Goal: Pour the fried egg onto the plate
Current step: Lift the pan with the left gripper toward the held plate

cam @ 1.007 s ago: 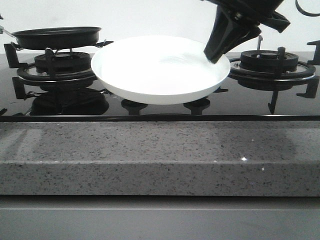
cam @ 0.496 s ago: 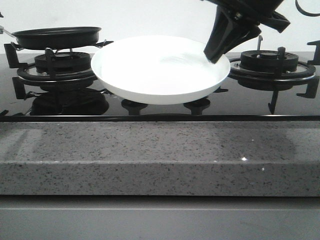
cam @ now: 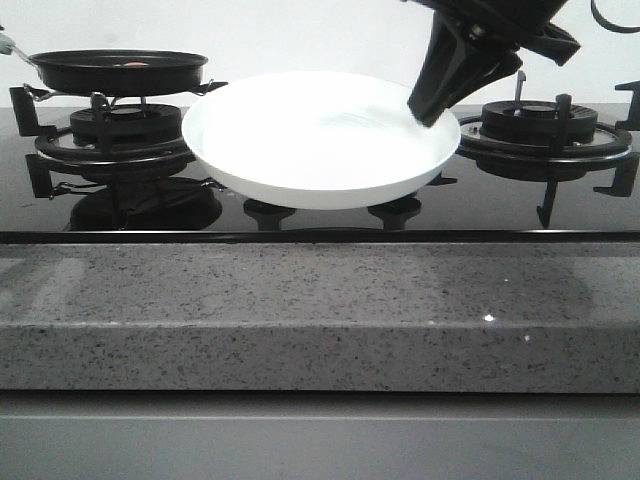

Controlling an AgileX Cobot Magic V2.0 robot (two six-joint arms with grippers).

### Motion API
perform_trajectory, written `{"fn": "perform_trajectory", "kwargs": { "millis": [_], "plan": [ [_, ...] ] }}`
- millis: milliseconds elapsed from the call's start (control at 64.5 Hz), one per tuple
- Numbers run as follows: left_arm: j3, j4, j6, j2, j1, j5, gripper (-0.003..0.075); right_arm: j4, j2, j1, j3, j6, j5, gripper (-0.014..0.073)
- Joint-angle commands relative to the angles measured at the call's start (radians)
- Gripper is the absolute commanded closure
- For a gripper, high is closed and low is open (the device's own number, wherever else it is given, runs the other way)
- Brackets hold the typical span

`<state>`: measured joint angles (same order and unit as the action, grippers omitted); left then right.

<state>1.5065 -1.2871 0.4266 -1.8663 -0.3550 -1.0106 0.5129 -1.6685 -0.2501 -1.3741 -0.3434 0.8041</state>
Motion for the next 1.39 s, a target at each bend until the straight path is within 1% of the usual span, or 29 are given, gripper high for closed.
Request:
{"fn": "perform_trajectory", "kwargs": {
  "millis": [0,139,279,387,558,697,806,1038,1147,1286,1379],
  "plan": [
    [0.027,-0.082,0.011,0.048,-0.009,-0.043,0.0739,0.039,0.053,0.002,-0.027,-0.008,-0.035,0.0651],
    [0.027,-0.272,0.030,0.055,-0.024,-0.124,0.0739,0.039,0.053,0.002,-0.027,-0.008,-0.035,0.0651],
    [0.027,-0.394,0.034,0.068,-0.027,-0.181,0.0739,0.039,0.053,0.002,-0.027,-0.008,-0.035,0.0651],
    [0.027,-0.416,0.034,0.094,-0.027,-0.191,0.0739,0.039,0.053,0.002,-0.027,-0.008,-0.035,0.0651],
    [0.027,-0.382,0.072,0.163,-0.024,-0.189,0.0739,0.039,0.053,0.002,-0.027,-0.008,-0.035,0.0651],
    [0.027,-0.278,0.085,0.247,0.018,-0.141,0.0739,0.039,0.053,0.002,-0.027,-0.008,-0.035,0.0651],
    [0.023,-0.188,0.085,0.298,0.082,-0.092,0.0739,0.039,0.053,0.002,-0.027,-0.008,-0.035,0.0651],
    [0.018,0.027,0.094,0.394,0.266,0.089,0.0739,0.039,0.053,0.002,-0.027,-0.008,-0.035,0.0651],
    [0.018,0.127,0.118,0.433,0.342,0.145,0.0739,0.039,0.053,0.002,-0.027,-0.008,-0.035,0.0651],
    [0.018,0.301,0.118,0.485,0.436,0.221,0.0740,0.039,0.053,0.002,-0.027,-0.008,-0.035,0.0651],
    [0.018,0.427,0.118,0.523,0.523,0.282,0.0739,0.039,0.053,0.002,-0.027,-0.008,-0.035,0.0651]
  ]
}}
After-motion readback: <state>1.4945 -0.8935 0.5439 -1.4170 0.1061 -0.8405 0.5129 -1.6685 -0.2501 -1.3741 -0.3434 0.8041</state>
